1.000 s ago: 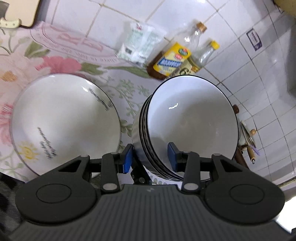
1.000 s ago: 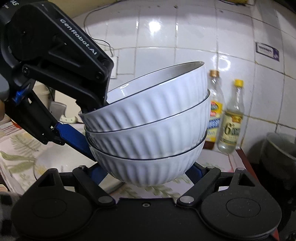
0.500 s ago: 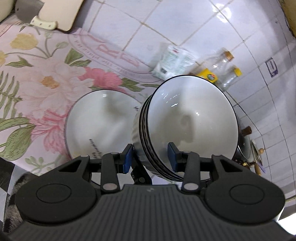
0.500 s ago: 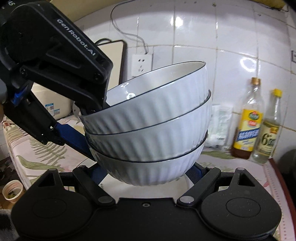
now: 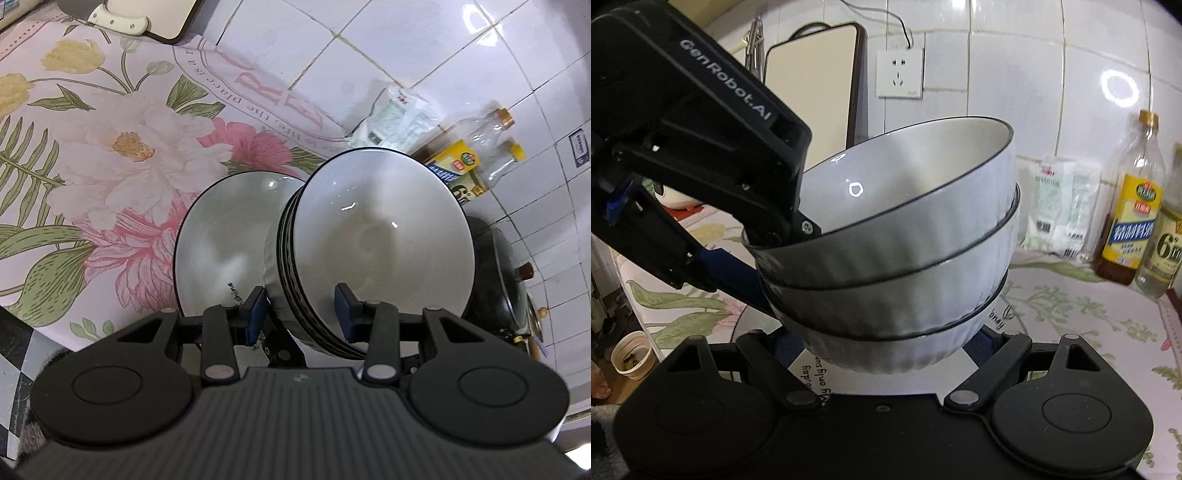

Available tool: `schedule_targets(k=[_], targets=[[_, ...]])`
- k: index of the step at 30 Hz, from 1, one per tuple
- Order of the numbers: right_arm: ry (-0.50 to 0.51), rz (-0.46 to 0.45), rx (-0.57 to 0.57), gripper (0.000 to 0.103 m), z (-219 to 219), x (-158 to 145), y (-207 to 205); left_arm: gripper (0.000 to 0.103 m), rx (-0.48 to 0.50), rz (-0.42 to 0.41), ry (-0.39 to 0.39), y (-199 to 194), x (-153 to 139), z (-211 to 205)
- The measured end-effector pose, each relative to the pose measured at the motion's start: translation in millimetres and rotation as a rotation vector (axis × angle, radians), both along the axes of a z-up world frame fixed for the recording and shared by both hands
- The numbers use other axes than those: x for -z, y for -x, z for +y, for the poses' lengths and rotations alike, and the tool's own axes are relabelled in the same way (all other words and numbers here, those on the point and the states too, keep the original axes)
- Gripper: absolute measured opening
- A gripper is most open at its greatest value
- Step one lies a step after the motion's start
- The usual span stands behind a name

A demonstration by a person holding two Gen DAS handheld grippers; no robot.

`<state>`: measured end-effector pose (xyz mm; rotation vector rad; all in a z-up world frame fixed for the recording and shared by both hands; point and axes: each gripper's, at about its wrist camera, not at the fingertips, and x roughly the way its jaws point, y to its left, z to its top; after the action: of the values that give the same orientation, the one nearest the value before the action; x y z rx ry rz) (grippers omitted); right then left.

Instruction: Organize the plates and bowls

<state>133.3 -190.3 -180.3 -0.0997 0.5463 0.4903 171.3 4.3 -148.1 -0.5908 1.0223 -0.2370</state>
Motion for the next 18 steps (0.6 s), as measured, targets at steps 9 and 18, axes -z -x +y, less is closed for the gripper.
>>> schedule_targets(k=[9,18], targets=[[0.029,0.076,0.005,0.091,7,13,-33,0.039,-0.009,0.032,0.020,-11,20,7],[0.015,0.102,0.018,0.090,6,16,-38,0.038,0.015,0.030,0.008,-13,22,3]])
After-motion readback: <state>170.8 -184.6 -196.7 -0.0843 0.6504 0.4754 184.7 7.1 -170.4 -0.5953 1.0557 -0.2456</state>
